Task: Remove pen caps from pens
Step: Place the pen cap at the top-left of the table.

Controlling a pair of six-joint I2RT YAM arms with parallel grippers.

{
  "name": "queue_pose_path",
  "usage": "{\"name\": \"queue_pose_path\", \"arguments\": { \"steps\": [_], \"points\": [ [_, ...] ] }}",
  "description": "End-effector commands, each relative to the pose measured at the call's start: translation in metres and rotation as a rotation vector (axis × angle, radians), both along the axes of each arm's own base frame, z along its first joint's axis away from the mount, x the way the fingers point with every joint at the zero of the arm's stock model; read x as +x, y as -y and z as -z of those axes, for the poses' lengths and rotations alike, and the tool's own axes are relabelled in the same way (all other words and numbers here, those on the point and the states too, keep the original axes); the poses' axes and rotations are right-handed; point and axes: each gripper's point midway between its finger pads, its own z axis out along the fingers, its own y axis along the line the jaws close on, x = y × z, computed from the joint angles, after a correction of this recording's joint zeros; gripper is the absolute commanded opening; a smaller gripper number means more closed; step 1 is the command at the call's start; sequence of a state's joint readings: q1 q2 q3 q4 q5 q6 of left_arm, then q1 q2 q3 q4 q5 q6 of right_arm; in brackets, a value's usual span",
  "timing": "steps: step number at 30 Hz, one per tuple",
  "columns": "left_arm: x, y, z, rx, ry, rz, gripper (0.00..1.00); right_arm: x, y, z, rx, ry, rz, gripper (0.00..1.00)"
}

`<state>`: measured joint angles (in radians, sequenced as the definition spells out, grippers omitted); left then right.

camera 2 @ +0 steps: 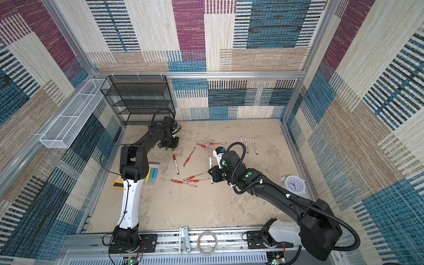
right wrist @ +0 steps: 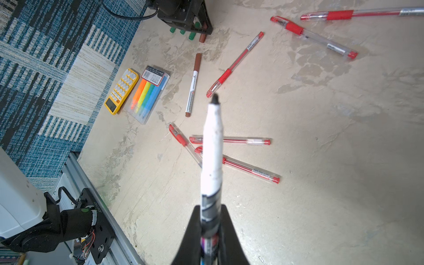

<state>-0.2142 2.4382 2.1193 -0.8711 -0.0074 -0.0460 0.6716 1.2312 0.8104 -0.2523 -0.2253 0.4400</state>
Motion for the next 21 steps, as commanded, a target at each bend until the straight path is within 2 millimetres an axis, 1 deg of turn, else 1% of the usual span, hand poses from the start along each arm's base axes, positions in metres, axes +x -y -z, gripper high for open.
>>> {"name": "queue_pose_path", "arguments": {
  "steps": [1,4,6,8,10,12,14,16,18,21],
  "points": [
    [-0.002,-0.007,0.004,0.044,-0.009,-0.002,0.19,0.003,0.0,-0.009,0.016,0.023,0.006,0.0],
    [-0.001,-0.008,0.003,0.045,-0.007,-0.007,0.24,0.002,0.001,-0.01,0.013,0.031,0.004,0.01],
    [-0.001,-0.008,-0.001,0.048,-0.001,-0.008,0.26,0.003,0.004,-0.01,0.002,0.031,0.016,0.01],
    [-0.002,-0.006,-0.011,0.035,0.017,-0.01,0.3,0.002,0.005,-0.016,0.014,0.04,0.018,0.01],
    [-0.001,-0.004,-0.021,0.02,0.032,-0.015,0.32,0.002,0.006,-0.018,0.015,0.049,0.017,0.01],
    [-0.001,-0.002,-0.035,0.004,0.051,-0.018,0.33,0.004,0.01,-0.017,-0.007,0.058,0.026,0.01],
    [-0.003,0.002,-0.054,-0.004,0.085,-0.01,0.35,0.008,0.014,-0.015,-0.024,0.048,0.04,0.01],
    [-0.007,0.005,-0.074,-0.028,0.115,-0.006,0.38,0.011,0.016,-0.018,-0.026,0.055,0.043,0.01],
    [-0.013,0.008,-0.093,-0.06,0.138,-0.016,0.39,0.016,0.02,-0.018,-0.044,0.064,0.048,0.01],
    [-0.028,0.012,-0.122,-0.103,0.176,-0.009,0.41,0.03,0.031,-0.017,-0.075,0.058,0.076,0.01]
  ]
}}
